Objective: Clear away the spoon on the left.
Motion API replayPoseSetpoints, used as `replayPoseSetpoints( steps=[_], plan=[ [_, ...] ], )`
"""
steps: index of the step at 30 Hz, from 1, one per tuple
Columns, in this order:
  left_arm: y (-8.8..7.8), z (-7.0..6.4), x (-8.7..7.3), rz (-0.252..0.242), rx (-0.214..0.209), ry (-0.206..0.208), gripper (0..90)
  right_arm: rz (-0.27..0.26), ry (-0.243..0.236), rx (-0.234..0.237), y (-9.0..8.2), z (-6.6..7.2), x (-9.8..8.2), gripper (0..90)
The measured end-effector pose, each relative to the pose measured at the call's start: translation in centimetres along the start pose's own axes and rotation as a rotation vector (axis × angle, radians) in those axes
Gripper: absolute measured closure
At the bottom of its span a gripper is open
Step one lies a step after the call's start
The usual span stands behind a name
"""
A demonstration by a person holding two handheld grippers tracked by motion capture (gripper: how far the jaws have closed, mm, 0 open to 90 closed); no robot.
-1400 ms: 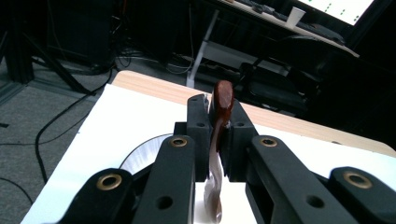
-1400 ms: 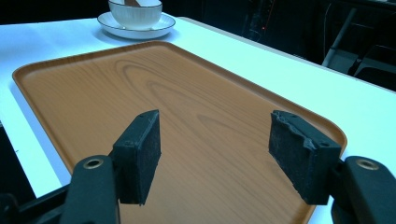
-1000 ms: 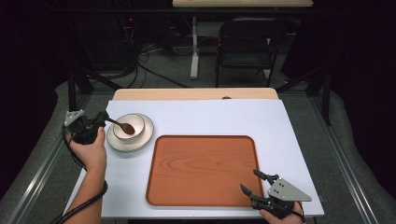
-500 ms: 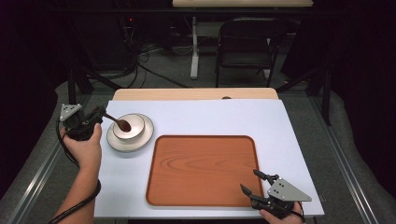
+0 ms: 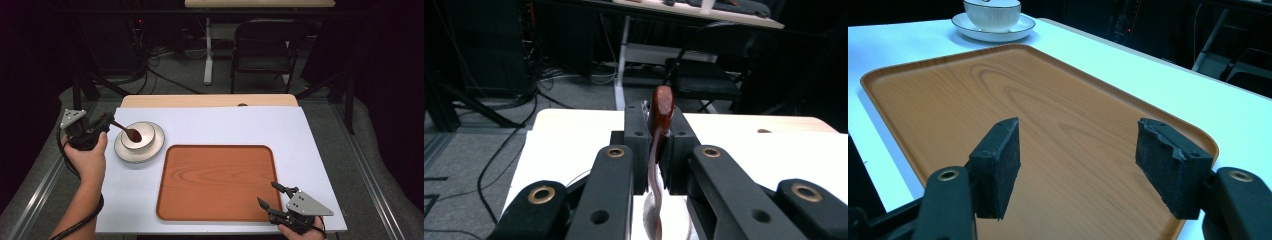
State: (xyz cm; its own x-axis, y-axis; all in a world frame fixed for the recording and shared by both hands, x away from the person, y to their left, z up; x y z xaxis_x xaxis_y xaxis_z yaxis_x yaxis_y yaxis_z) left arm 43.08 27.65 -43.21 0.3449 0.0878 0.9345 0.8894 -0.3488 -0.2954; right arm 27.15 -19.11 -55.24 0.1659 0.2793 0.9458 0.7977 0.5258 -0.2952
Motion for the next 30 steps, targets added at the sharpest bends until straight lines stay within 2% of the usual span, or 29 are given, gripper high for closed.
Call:
replayPoseSetpoints(
  steps=[7, 8, 9, 10, 11, 12, 13, 14, 15, 16, 17, 18, 19, 20, 23, 26, 30],
  plan=[
    [-0.4, -2.4, -0.1, 0.030, -0.098, 0.009, 83.9, 0.002, -0.001, -0.001, 0.0, 0.0, 0.0, 33.9],
    [-0.4, -2.4, -0.1, 0.030, -0.098, 0.009, 83.9, 0.002, -0.001, -0.001, 0.0, 0.0, 0.0, 33.9],
    [-0.5, -3.1, -0.2, 0.041, -0.124, 0.019, 83.9, 0.003, -0.002, 0.000, 0.0, 0.0, 0.0, 33.9],
    [-0.5, -3.1, -0.2, 0.041, -0.124, 0.019, 83.9, 0.003, -0.002, 0.000, 0.0, 0.0, 0.0, 33.9],
    [-0.5, -3.8, -0.4, 0.054, -0.149, 0.025, 83.9, 0.003, -0.001, 0.000, 0.0, 0.0, 0.0, 33.9],
    [-0.5, -3.8, -0.4, 0.054, -0.149, 0.025, 83.9, 0.003, -0.001, 0.000, 0.0, 0.0, 0.0, 33.9],
    [-0.5, -4.6, -0.6, 0.065, -0.174, 0.031, 83.9, 0.003, 0.000, -0.001, 0.0, 0.0, 0.0, 33.9],
    [-0.5, -4.6, -0.6, 0.065, -0.174, 0.031, 83.9, 0.003, 0.000, -0.001, 0.0, 0.0, 0.0, 33.9],
    [-0.5, -5.4, -0.9, 0.085, -0.204, 0.041, 83.9, 0.003, -0.001, 0.000, 0.0, 0.0, 0.0, 33.9],
    [-0.5, -5.4, -0.9, 0.085, -0.204, 0.041, 83.9, 0.003, -0.002, 0.000, 0.0, 0.0, 0.0, 33.9],
    [-0.4, -6.2, -1.2, 0.102, -0.228, 0.055, 83.9, 0.003, -0.002, 0.000, 0.0, 0.0, 0.0, 33.9],
    [-0.4, -6.2, -1.2, 0.102, -0.228, 0.055, 83.9, 0.003, -0.003, 0.000, 0.0, 0.0, 0.0, 33.9],
    [-0.4, -7.0, -1.5, 0.115, -0.255, 0.068, 83.9, 0.003, -0.004, 0.000, 0.0, 0.0, 0.0, 33.9],
    [-0.4, -7.0, -1.5, 0.115, -0.255, 0.068, 83.9, 0.003, -0.004, 0.000, 0.0, 0.0, 0.0, 33.9],
    [-0.3, -8.4, -2.1, 0.144, -0.296, 0.092, 84.0, 0.003, -0.002, 0.000, 0.0, 0.0, 0.0, 33.9],
    [-0.3, -9.2, -2.4, 0.158, -0.313, 0.102, 83.9, 0.002, -0.002, 0.000, 0.0, 0.0, 0.0, 33.9],
    [-0.5, -11.0, -2.9, 0.181, -0.365, 0.128, 83.9, 0.003, -0.002, 0.000, 0.0, 0.0, 0.0, 33.9]
  ],
)
Point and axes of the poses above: each handheld gripper's, and its own axes: y roughly forward along the jaws, x roughly out of its top, z roughly to its left, the point moved 8 cm from there along y, roughly forward along the jaws, and after that the axes turned 6 degrees about -x, right-handed, at the moved point
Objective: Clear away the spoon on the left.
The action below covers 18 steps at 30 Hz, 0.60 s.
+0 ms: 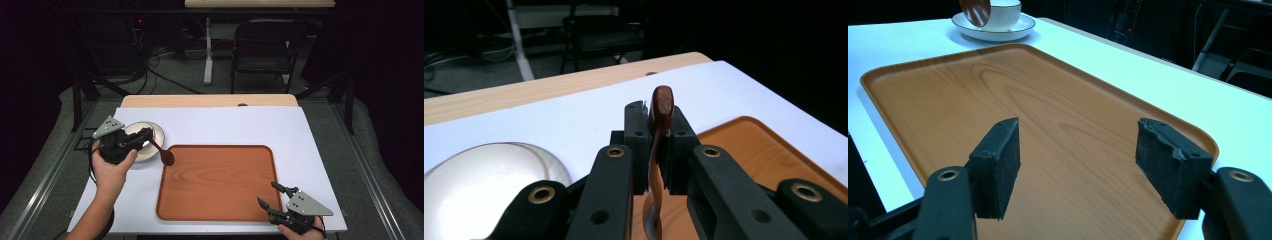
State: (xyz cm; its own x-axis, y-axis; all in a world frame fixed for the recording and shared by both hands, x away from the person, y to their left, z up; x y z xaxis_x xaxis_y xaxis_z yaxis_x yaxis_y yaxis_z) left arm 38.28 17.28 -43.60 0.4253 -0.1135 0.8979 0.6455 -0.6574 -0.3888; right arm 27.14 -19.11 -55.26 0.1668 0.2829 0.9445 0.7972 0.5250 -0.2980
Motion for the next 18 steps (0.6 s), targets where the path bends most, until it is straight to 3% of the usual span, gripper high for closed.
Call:
replayPoseSetpoints(
  steps=[9, 18],
  plan=[
    [1.0, -3.1, -0.8, 0.052, -0.067, 0.047, 83.9, 0.000, -0.001, -0.001, 0.0, 0.0, 0.0, 33.9],
    [1.6, -4.4, -1.6, 0.093, -0.099, 0.070, 83.9, -0.002, -0.004, -0.002, 0.0, 0.0, 0.0, 34.0]
  ],
)
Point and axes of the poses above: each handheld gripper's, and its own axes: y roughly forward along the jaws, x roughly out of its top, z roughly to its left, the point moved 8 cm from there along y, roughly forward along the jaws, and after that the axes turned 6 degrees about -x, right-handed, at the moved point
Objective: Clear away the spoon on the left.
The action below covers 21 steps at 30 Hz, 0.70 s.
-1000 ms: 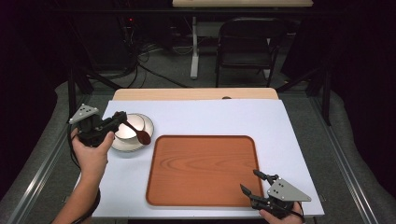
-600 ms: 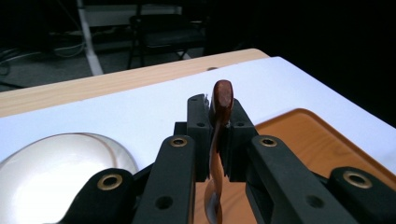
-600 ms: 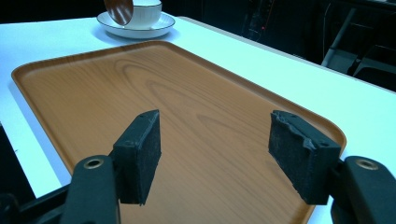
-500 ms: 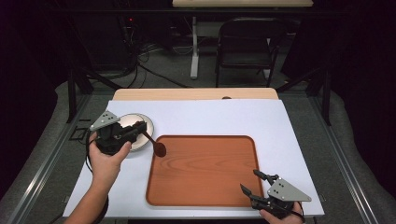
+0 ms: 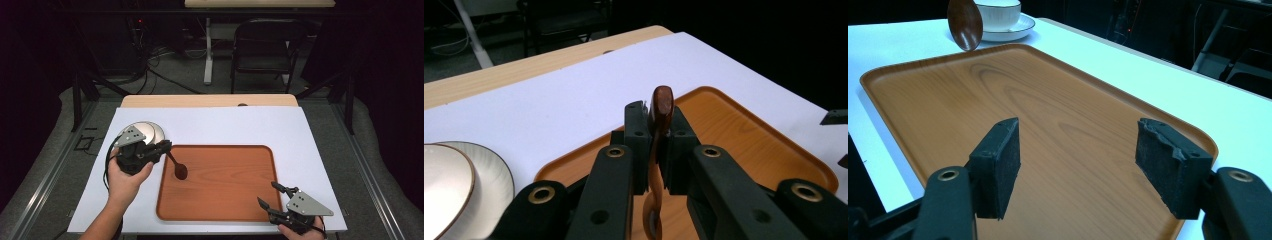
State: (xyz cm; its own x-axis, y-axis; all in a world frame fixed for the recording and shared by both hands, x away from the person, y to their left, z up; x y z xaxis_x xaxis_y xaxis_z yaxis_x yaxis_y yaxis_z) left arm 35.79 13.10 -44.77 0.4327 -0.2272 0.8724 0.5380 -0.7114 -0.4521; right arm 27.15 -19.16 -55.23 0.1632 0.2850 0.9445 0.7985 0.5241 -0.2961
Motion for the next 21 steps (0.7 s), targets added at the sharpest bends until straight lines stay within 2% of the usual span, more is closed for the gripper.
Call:
replayPoseSetpoints(
  steps=[5, 10, 21],
  plan=[
    [0.4, -1.0, -0.6, 0.042, -0.024, 0.011, 83.9, -0.001, -0.001, 0.000, 0.0, 0.0, 0.0, 34.0],
    [0.5, -1.4, -1.0, 0.081, -0.019, 0.025, 83.9, 0.002, 0.003, 0.002, 0.0, 0.1, 0.0, 34.0],
    [0.2, -1.8, -2.4, 0.138, -0.032, -0.006, 83.9, 0.002, 0.002, 0.002, 0.0, 0.1, 0.0, 34.0]
  ],
)
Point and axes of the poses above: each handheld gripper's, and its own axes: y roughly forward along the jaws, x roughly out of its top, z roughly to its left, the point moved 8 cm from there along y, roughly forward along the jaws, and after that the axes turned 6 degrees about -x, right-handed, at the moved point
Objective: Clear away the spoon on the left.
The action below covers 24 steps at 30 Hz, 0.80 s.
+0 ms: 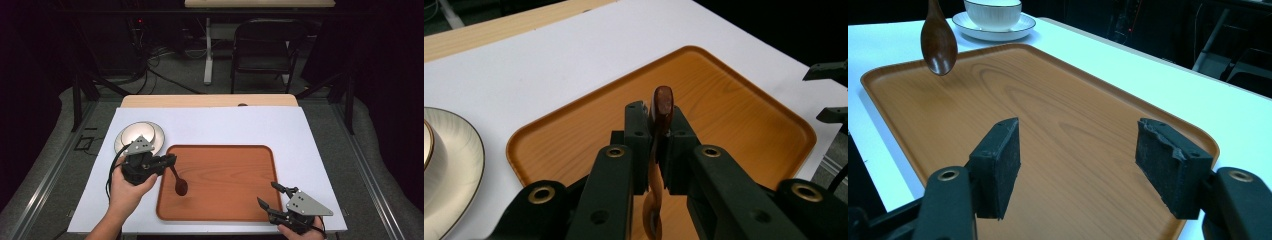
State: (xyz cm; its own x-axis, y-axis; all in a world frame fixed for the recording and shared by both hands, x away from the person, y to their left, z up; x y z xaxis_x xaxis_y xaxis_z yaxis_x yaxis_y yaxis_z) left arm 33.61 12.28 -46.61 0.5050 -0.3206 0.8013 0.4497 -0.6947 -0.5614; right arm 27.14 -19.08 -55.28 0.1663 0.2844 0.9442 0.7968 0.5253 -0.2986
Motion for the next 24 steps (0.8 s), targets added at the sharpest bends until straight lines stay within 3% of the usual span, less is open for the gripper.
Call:
replayPoseSetpoints(
  steps=[14, 24],
  plan=[
    [1.2, 0.4, -0.5, 0.058, 0.022, -0.045, 83.9, 0.000, 0.000, -0.001, 0.0, 0.0, 0.0, 34.0],
    [2.6, 1.2, -0.7, 0.101, 0.002, -0.080, 83.8, 0.004, 0.004, -0.001, 0.1, -0.1, -0.1, 34.0]
  ],
)
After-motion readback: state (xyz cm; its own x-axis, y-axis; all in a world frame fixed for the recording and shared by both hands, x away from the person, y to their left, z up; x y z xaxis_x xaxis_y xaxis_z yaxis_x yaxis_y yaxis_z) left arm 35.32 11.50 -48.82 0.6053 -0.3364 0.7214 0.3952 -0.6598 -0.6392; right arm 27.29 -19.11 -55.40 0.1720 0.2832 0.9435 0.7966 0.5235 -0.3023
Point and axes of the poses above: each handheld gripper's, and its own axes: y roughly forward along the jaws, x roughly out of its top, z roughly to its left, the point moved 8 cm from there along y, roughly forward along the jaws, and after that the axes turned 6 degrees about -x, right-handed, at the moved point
